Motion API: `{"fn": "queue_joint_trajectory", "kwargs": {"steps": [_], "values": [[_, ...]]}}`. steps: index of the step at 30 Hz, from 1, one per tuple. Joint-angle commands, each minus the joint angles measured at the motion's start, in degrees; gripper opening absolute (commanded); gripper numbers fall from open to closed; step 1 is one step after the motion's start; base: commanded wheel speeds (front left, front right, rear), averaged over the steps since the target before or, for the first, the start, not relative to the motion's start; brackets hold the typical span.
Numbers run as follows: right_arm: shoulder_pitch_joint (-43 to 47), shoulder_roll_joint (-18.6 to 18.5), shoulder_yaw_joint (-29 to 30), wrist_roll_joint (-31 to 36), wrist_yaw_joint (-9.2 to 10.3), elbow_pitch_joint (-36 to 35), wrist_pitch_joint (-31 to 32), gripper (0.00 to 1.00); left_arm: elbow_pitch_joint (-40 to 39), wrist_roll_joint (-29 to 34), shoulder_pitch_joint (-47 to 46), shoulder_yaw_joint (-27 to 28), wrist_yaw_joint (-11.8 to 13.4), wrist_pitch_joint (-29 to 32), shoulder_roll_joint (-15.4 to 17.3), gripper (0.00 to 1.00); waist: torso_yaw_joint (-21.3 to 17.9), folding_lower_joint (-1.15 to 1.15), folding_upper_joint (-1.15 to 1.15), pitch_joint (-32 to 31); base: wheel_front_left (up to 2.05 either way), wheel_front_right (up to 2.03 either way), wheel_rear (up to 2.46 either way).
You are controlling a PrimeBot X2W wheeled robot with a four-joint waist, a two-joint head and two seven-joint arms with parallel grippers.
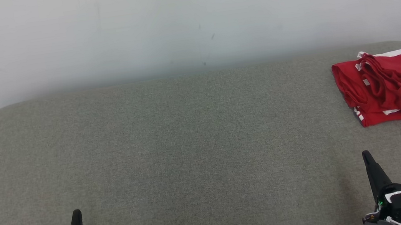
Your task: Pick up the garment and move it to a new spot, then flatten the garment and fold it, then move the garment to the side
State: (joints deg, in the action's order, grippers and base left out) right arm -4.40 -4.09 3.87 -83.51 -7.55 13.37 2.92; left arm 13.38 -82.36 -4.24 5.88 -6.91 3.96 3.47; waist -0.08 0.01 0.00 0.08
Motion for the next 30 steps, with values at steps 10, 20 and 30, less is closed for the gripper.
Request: {"fn": "queue_joint_trajectory", "kwargs": {"steps": [10,20,30], "values": [[-1.2,0.1,0.7,-4.5,0.10,0.2,1.2,0.00,0.3,-4.5,-1.5,0.5,-0.4,1.2,-0.3,0.00,0.0,0.00,0.00,0.0,0.00,0.00,0.00],[-1.6,0.3,1.2,-8.3,0.11,0.5,2.2,0.00,0.6,-8.4,-2.0,0.7,-0.7,2.3,-0.6,0.00,0.1,0.00,0.00,0.1,0.00,0.00,0.00],[-1.9,0.4,1.6,-9.9,0.12,0.6,2.8,0.00,0.8,-10.2,-2.3,0.8,-0.7,2.7,-0.7,0.00,0.1,-0.01,0.00,0.1,0.00,0.00,0.00]]}}
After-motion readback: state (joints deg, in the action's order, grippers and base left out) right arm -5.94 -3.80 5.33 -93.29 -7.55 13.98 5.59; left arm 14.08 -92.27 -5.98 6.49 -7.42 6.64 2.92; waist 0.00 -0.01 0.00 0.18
